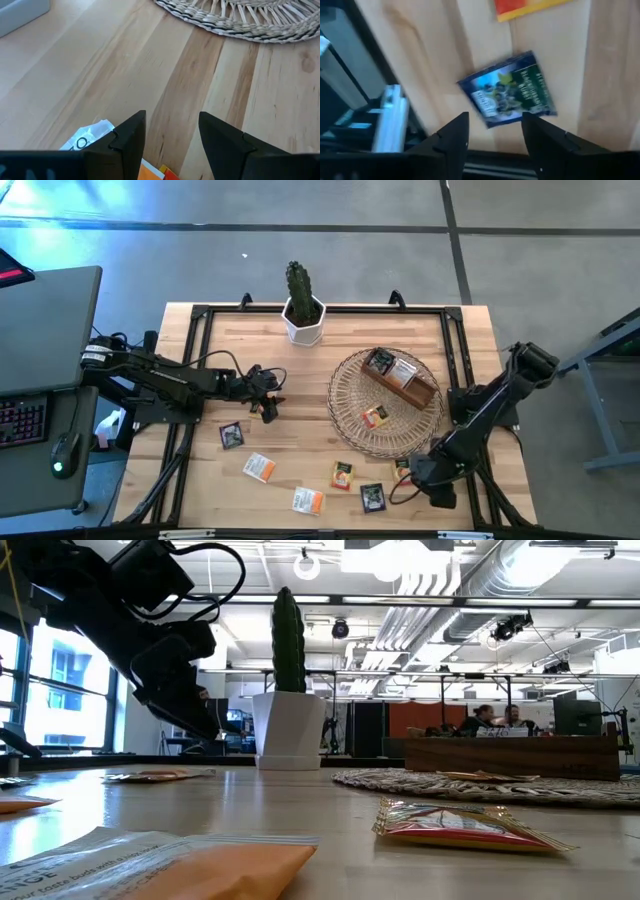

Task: Pick & Place Tea
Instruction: Put the purple tea bag into the left section of the wooden organizer

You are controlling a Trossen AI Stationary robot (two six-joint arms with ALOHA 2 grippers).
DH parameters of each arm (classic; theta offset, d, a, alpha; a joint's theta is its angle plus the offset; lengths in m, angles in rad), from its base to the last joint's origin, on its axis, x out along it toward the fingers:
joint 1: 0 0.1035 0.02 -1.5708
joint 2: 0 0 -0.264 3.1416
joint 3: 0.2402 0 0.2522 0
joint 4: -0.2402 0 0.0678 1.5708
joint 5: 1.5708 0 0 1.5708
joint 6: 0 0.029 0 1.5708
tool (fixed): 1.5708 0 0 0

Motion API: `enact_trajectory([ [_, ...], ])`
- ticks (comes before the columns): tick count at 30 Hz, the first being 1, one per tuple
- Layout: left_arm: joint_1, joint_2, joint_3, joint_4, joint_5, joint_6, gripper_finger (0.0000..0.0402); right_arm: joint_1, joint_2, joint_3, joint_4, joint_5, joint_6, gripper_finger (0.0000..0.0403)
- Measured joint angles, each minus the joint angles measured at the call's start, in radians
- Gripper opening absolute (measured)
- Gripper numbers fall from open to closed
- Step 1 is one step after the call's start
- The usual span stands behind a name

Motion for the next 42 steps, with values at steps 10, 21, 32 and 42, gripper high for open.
enact_trajectory([
  [10,0.0,0.0,0.0,0.0,-0.001,-0.078,0.0182,0.0,0.0,-0.158,0.106,0.053,-0.099,0.0215],
  [21,0.0,0.0,0.0,0.001,-0.004,-0.084,0.0182,0.057,-0.005,-0.199,0.145,0.178,-0.122,0.0188],
  [32,0.0,0.0,0.0,0.002,-0.004,-0.085,0.0182,0.109,-0.004,-0.202,0.116,0.272,0.0,0.0009],
  [42,0.0,0.0,0.0,0.004,-0.014,-0.086,0.0182,0.075,0.009,-0.107,-0.116,0.593,0.123,0.0006],
])
